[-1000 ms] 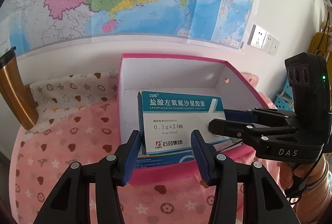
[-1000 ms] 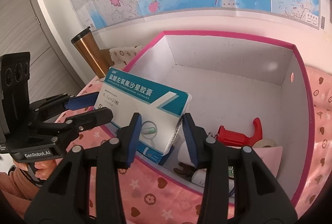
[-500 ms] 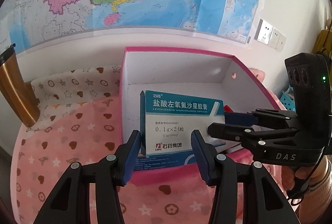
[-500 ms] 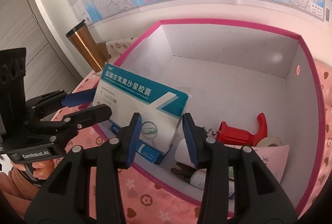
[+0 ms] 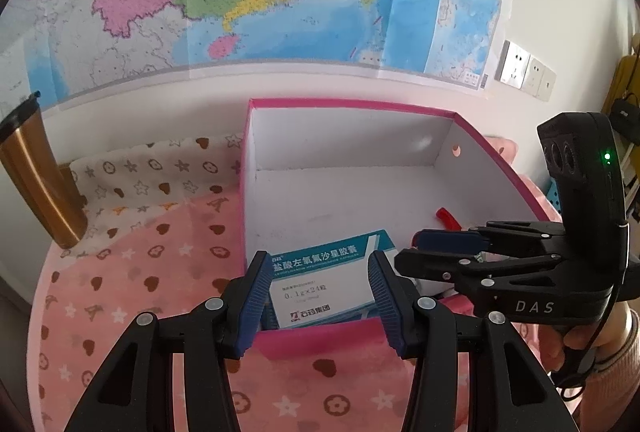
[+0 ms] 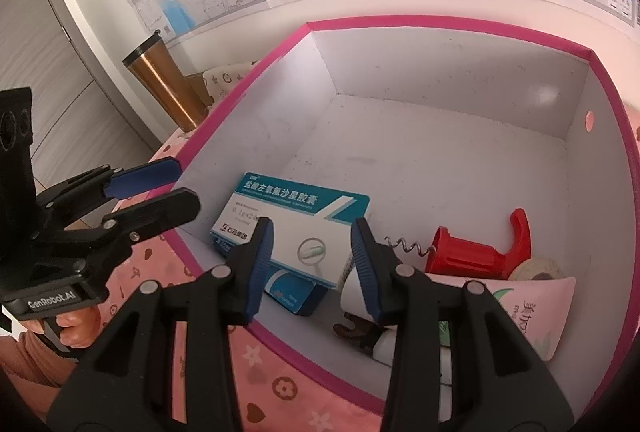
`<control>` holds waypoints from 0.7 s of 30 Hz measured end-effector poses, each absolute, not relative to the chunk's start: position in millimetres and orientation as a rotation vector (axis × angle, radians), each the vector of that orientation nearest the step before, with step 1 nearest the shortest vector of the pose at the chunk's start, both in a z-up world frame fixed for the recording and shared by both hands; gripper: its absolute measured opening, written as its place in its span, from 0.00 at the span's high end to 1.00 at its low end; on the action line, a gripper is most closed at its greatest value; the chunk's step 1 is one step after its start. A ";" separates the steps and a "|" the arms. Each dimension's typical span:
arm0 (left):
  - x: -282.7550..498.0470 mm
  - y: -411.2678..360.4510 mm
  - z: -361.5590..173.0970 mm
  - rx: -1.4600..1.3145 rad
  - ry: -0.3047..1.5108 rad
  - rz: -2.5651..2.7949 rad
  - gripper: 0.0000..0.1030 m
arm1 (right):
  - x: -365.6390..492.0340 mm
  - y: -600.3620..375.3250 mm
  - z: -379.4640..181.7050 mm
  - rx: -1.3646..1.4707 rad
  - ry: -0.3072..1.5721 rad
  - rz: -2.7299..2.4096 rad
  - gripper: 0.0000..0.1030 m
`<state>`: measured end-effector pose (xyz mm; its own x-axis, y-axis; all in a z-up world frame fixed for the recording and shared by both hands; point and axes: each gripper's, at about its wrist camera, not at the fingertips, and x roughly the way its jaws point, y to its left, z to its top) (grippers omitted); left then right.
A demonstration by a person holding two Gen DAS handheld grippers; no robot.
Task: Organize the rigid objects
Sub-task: 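Lower the medicine box into the magenta box and open the right gripper, then move the right gripper down to the pink white-capped tube and grasp it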
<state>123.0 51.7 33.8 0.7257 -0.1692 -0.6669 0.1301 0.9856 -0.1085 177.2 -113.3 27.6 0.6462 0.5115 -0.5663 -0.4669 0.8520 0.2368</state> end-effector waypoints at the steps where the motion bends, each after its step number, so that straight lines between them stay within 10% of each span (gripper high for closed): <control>1: 120.8 51.4 35.0 -0.054 0.733 -0.168 0.49 | 175.8 -114.7 27.3 0.074 0.663 0.557 0.58; 21: 48.1 15.2 30.5 0.010 0.681 -0.211 0.27 | 60.7 -182.9 31.1 0.070 0.471 0.485 0.39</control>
<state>48.1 15.2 30.5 0.7566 -0.1900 -0.6257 0.1968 0.9787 -0.0592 60.7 -182.9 31.1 0.7802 0.4641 -0.4193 -0.4322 0.8846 0.1750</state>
